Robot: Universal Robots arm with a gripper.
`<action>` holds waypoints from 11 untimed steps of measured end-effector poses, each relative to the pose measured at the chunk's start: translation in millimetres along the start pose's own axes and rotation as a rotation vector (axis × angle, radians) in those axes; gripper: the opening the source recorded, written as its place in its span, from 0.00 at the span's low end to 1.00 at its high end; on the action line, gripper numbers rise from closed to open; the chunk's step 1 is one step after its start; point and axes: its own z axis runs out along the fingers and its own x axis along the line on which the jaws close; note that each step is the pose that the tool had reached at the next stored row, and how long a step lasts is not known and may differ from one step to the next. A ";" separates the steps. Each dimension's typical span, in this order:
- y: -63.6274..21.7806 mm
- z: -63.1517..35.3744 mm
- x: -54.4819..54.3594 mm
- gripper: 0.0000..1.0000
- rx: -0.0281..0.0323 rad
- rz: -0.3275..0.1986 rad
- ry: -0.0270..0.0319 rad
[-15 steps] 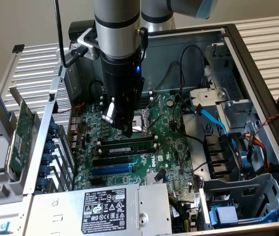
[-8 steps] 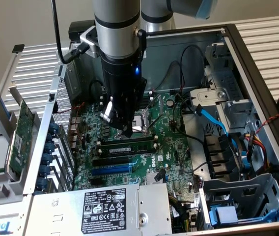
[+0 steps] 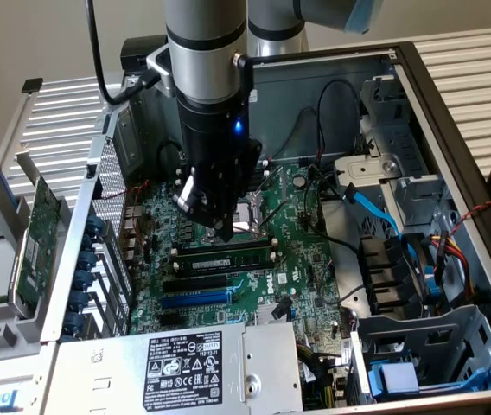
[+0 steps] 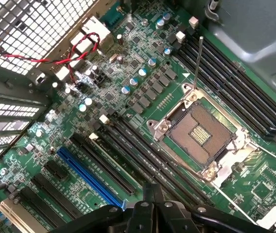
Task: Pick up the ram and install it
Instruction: 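Press down the ram until it locks into place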
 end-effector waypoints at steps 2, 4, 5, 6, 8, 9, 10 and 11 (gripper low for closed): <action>0.0 0.0 0.0 0.10 -0.0002 0.030 -0.0007; 0.0 0.0 0.0 0.10 -0.0003 0.057 -0.0011; 0.0 0.0 0.0 0.10 -0.0005 0.071 -0.0014; 0.0 0.0 0.0 0.10 -0.0005 0.084 -0.0017; 0.0 0.0 0.0 0.10 -0.0005 0.110 -0.0020; 0.0 0.0 0.0 0.10 -0.0003 0.122 -0.0020; -0.1 0.0 0.0 0.10 -0.0001 0.134 -0.0021; 0.0 0.1 0.0 0.10 0.0000 0.147 -0.0022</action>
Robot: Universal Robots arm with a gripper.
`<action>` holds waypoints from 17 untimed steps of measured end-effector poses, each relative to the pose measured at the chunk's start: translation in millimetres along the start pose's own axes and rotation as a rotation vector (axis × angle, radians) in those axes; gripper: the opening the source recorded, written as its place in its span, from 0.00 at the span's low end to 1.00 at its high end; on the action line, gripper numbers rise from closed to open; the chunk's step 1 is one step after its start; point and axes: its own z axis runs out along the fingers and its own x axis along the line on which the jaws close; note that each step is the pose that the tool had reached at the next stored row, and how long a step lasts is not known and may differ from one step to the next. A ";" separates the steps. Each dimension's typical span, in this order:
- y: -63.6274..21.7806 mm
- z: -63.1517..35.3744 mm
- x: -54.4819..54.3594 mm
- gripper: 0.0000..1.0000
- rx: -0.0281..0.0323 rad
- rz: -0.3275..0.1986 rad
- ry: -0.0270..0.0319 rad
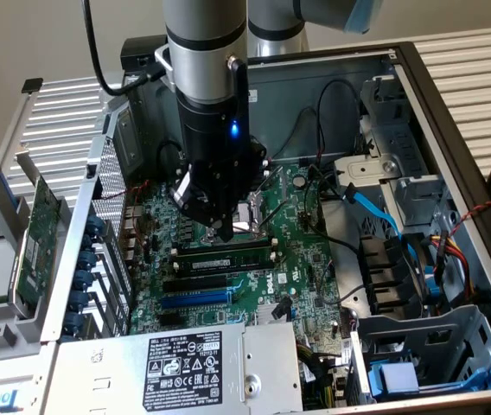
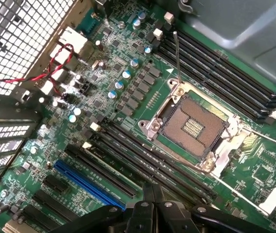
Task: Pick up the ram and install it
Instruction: 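Press down the ram until it locks into place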
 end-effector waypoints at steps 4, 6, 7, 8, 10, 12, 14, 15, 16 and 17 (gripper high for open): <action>0.0 0.0 0.0 0.10 0.0005 0.050 -0.0004; 0.0 0.0 0.0 0.10 0.0006 0.075 -0.0006; 0.0 0.0 0.0 0.10 0.0007 0.088 -0.0008; 0.0 0.0 0.0 0.10 0.0009 0.100 -0.0009; 0.0 0.0 0.0 0.10 0.0011 0.124 -0.0011; 0.0 0.0 0.0 0.10 0.0014 0.149 -0.0013; 0.0 0.0 0.0 0.10 0.0017 0.174 -0.0014; 0.0 -0.1 0.0 0.10 0.0019 0.185 -0.0015; 0.0 -0.1 0.1 0.10 0.0021 0.198 -0.0014; 0.0 0.0 0.0 0.10 0.0023 0.210 -0.0017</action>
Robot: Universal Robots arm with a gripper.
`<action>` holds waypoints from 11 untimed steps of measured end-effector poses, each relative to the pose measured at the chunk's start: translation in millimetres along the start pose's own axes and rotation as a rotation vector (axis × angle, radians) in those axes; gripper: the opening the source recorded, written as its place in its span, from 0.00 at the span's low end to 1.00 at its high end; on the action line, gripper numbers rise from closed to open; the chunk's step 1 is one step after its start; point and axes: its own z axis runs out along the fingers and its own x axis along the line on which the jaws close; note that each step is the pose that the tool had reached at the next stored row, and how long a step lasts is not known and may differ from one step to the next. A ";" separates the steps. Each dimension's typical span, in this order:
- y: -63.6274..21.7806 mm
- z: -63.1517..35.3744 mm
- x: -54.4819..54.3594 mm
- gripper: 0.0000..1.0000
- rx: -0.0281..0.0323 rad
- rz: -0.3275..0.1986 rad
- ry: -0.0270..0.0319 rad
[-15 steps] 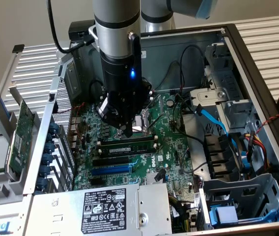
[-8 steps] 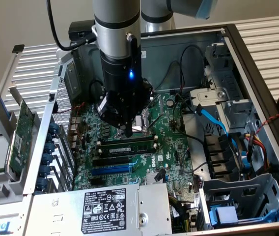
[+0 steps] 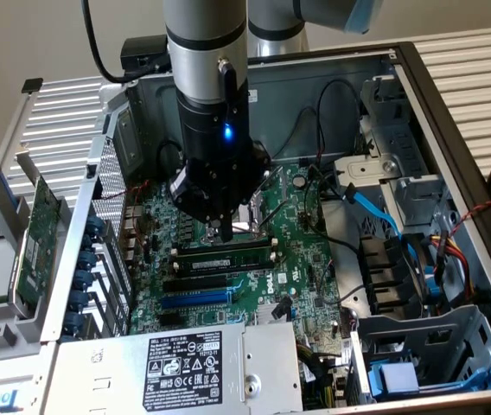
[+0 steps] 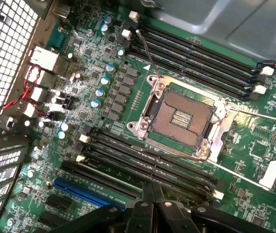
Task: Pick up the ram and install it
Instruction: 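Press down the ram until it locks into place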
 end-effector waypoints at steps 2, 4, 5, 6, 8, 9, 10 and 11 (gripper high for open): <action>0.0 0.0 0.0 0.10 0.0003 0.024 -0.0001; 0.0 0.0 0.0 0.10 0.0007 0.048 -0.0002; 0.0 0.0 0.0 0.10 0.0010 0.060 -0.0003; 0.0 0.0 0.0 0.10 0.0014 0.072 -0.0002; 0.0 0.0 0.0 0.10 0.0024 0.094 0.0002; 0.0 0.0 0.0 0.10 0.0032 0.105 0.0004; 0.0 0.0 0.0 0.10 0.0043 0.114 0.0009; 0.0 0.0 0.0 0.10 0.0057 0.122 0.0016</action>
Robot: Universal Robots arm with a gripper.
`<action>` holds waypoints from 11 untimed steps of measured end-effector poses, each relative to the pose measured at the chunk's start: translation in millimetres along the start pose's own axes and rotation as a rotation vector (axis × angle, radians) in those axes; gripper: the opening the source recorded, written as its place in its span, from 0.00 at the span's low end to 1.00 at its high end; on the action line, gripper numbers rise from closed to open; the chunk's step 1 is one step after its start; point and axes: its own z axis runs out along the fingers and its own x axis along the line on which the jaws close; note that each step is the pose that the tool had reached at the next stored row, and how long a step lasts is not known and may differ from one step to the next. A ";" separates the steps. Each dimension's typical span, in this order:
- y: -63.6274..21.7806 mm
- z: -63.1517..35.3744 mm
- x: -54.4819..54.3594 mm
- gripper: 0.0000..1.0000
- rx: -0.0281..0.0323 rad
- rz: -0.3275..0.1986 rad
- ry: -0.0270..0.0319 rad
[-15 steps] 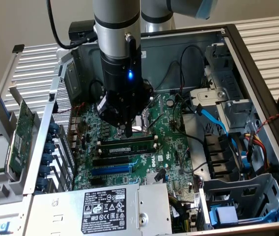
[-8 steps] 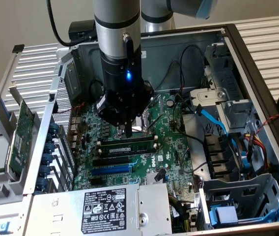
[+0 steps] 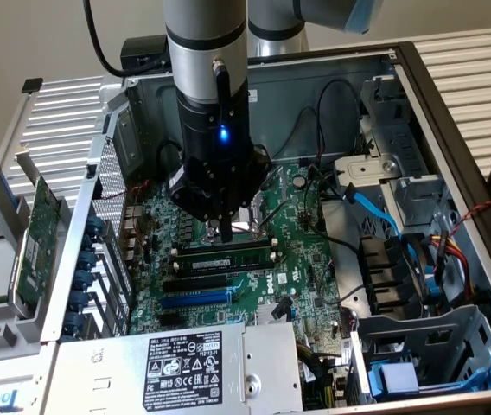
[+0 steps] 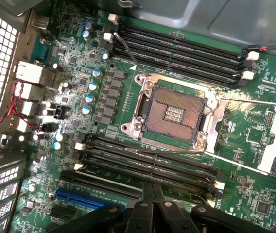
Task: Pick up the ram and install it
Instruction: 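Press down the ram until it locks into place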
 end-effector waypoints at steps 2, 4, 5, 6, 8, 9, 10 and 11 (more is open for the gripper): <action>-0.3 -0.1 0.1 0.10 0.0031 0.013 0.0016; -0.6 -0.1 0.2 0.10 0.0060 0.025 0.0029; -0.8 0.0 0.2 0.10 0.0066 0.032 0.0029; -1.0 0.0 0.2 0.10 0.0070 0.038 0.0028; -1.0 0.0 0.2 0.10 0.0073 0.041 0.0030; -1.0 0.0 0.2 0.10 0.0074 0.041 0.0030; -1.1 -0.1 0.2 0.10 0.0074 0.041 0.0031; -1.0 0.0 0.2 0.10 0.0074 0.041 0.0030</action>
